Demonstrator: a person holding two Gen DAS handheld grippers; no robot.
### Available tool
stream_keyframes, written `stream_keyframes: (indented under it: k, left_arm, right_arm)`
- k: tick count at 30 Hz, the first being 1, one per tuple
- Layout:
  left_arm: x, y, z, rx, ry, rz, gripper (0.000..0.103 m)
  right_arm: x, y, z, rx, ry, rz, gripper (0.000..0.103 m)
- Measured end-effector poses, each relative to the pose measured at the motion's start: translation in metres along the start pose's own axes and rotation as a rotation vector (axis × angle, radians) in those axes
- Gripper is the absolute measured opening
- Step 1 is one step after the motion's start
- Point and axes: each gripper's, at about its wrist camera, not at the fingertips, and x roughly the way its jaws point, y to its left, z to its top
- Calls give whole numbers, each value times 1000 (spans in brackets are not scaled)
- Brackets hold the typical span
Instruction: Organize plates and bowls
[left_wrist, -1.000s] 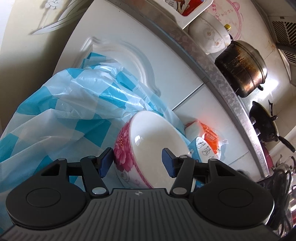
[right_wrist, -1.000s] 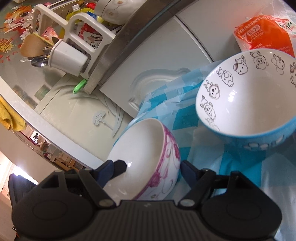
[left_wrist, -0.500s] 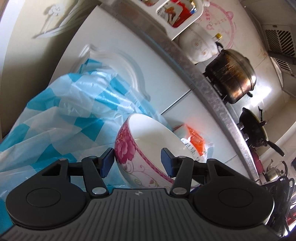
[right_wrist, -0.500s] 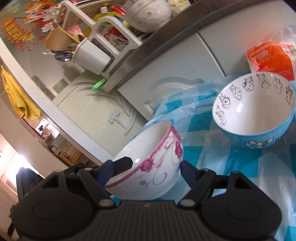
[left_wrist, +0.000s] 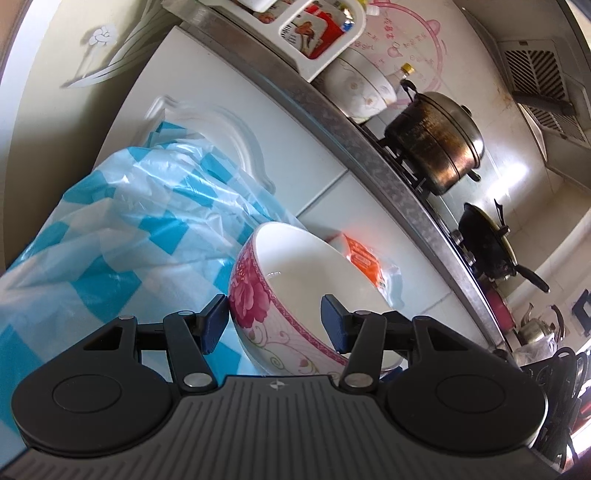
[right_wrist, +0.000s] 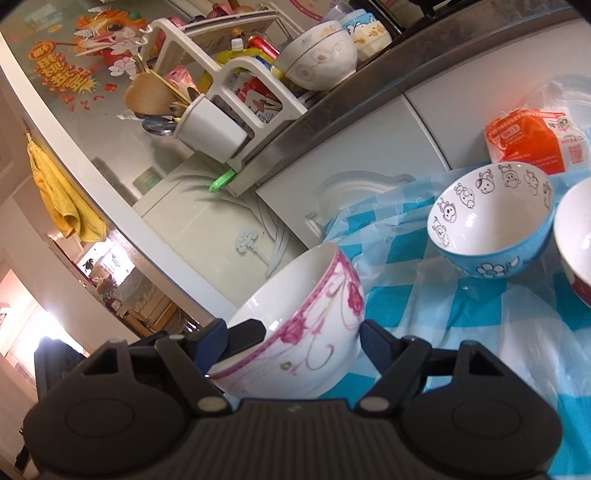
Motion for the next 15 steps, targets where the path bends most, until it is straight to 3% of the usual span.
stream_keyframes:
  k: [15]
  left_arm:
    - [-49,-44,-48,79,43,-66,61]
  right_arm:
    - [-90,20,-40,-5,-95,-33,80]
